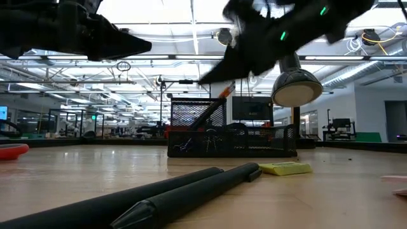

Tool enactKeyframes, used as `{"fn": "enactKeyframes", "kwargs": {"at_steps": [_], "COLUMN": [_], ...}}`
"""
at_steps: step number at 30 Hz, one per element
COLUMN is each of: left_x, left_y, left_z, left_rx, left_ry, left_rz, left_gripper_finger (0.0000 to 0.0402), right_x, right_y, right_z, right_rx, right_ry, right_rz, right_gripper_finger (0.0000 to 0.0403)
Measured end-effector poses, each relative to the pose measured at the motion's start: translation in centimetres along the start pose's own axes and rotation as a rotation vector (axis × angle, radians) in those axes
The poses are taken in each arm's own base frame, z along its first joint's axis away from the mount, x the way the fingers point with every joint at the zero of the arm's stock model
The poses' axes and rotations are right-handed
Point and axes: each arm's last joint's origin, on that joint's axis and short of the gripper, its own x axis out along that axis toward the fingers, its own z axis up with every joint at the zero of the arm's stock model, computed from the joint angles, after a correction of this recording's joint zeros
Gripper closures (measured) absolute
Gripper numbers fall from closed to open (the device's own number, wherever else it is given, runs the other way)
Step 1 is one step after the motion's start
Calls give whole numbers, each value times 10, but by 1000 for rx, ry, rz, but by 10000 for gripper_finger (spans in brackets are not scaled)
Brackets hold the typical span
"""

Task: Pick and place office supplies into organizer
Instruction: Put the light green eraser into the black desk organizer

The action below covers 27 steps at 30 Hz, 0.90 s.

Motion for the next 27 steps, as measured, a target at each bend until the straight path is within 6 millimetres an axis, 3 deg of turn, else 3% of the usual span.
{"fn": "enactKeyframes", "kwargs": {"at_steps": [8,16,24,27], "left_x": [0,0,1,2], "left_y": [0,-1,3,4], "left_z": [0,0,-1,-1], "left_rx": [-16,-40,-40,-48], "left_ry": [-3,1,4,6], "left_rz": [-1,-6,12,19], "left_gripper_finger": [330,330,330,330], "right_x": [-43,-68,-75,-75], "right_y": [40,77,83,81], "right_z": [21,4,-33,-38], "right_rx": [-72,-130,-1,33], "right_ry": [-83,7,90,62], "right_rz": [142,264,287,287], "right_gripper_finger": [303,397,363,346]}}
